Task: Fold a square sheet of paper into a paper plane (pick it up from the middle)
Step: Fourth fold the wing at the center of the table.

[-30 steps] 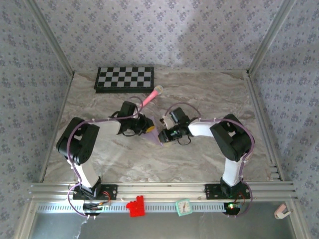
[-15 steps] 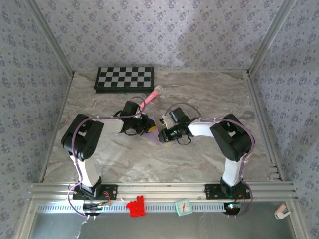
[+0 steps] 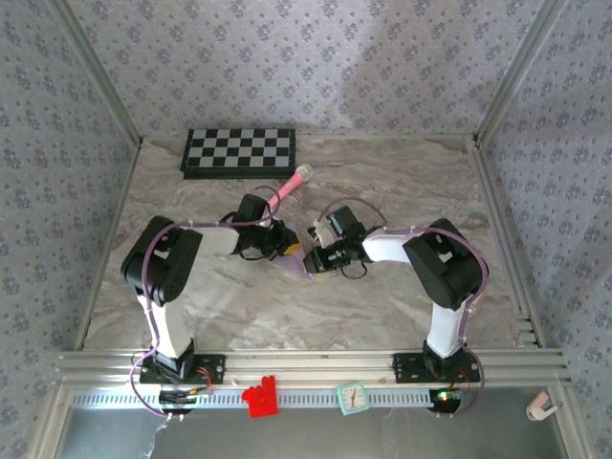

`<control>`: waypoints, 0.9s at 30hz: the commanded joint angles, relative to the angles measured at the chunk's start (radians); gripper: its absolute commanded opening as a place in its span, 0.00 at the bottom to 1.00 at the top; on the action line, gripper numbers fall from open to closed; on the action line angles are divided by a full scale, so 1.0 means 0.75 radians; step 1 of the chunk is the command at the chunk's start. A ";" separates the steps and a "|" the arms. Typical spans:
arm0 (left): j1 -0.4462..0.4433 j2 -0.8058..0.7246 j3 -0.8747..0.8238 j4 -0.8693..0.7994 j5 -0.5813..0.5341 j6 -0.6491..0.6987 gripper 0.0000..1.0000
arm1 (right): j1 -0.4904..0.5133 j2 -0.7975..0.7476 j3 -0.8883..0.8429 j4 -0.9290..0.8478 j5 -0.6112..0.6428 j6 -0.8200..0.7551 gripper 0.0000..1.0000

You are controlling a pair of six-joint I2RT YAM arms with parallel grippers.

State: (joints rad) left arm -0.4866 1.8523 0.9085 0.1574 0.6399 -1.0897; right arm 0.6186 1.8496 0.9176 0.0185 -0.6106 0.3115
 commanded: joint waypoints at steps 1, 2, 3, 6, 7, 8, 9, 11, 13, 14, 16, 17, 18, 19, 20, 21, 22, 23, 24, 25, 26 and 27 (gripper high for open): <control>-0.010 0.019 0.038 -0.010 0.024 0.028 0.12 | -0.011 0.011 -0.035 -0.049 0.014 0.020 0.18; -0.009 0.021 0.040 -0.011 0.024 0.027 0.11 | -0.011 0.014 -0.035 -0.049 0.014 0.020 0.17; -0.009 0.021 0.039 -0.013 0.024 0.029 0.11 | -0.011 0.015 -0.035 -0.046 0.015 0.020 0.17; -0.010 0.023 0.043 -0.021 0.024 0.034 0.11 | -0.013 0.015 -0.037 -0.047 0.014 0.022 0.18; -0.011 0.023 0.045 -0.023 0.024 0.035 0.11 | -0.011 0.013 -0.037 -0.045 0.014 0.024 0.18; -0.010 0.026 0.043 -0.024 0.026 0.036 0.11 | -0.013 0.006 -0.038 -0.045 0.016 0.026 0.19; -0.012 0.026 0.043 -0.025 0.027 0.038 0.11 | -0.013 -0.001 -0.039 -0.045 0.016 0.032 0.20; -0.012 0.026 0.046 -0.033 0.025 0.041 0.11 | -0.017 -0.030 -0.039 -0.044 0.020 0.046 0.23; -0.012 0.026 0.047 -0.040 0.024 0.045 0.12 | -0.020 -0.067 -0.042 -0.038 0.027 0.062 0.25; -0.012 0.025 0.050 -0.045 0.024 0.047 0.12 | -0.021 -0.091 -0.046 -0.034 0.034 0.072 0.27; -0.011 0.024 0.053 -0.054 0.023 0.052 0.11 | -0.023 -0.126 -0.054 -0.028 0.048 0.094 0.29; -0.012 0.026 0.054 -0.058 0.023 0.054 0.11 | -0.023 -0.139 -0.059 -0.024 0.052 0.108 0.30; -0.012 0.027 0.056 -0.060 0.022 0.055 0.11 | -0.023 -0.154 -0.067 -0.016 0.057 0.121 0.31; -0.012 0.028 0.055 -0.061 0.022 0.058 0.11 | -0.024 -0.165 -0.073 -0.012 0.061 0.132 0.31; -0.012 0.028 0.057 -0.061 0.024 0.056 0.11 | -0.025 -0.176 -0.078 -0.004 0.067 0.145 0.31; -0.010 0.028 0.058 -0.061 0.022 0.056 0.11 | -0.025 -0.189 -0.088 0.007 0.069 0.159 0.31; -0.010 0.028 0.058 -0.061 0.022 0.056 0.11 | -0.025 -0.199 -0.094 0.019 0.071 0.169 0.31; -0.012 0.030 0.058 -0.062 0.024 0.056 0.11 | -0.024 -0.214 -0.103 0.035 0.074 0.183 0.31; -0.012 0.031 0.061 -0.064 0.024 0.058 0.11 | -0.025 -0.226 -0.106 0.048 0.074 0.195 0.31; -0.012 0.031 0.062 -0.065 0.026 0.058 0.11 | -0.023 -0.234 -0.109 0.055 0.070 0.203 0.31; -0.012 0.032 0.064 -0.064 0.026 0.059 0.11 | -0.021 -0.238 -0.107 0.059 0.065 0.206 0.30; -0.013 0.035 0.066 -0.066 0.026 0.060 0.11 | -0.019 -0.235 -0.101 0.061 0.056 0.203 0.29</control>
State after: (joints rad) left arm -0.4870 1.8557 0.9253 0.1299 0.6399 -1.0657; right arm 0.6064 1.6962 0.8474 0.0448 -0.5716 0.4316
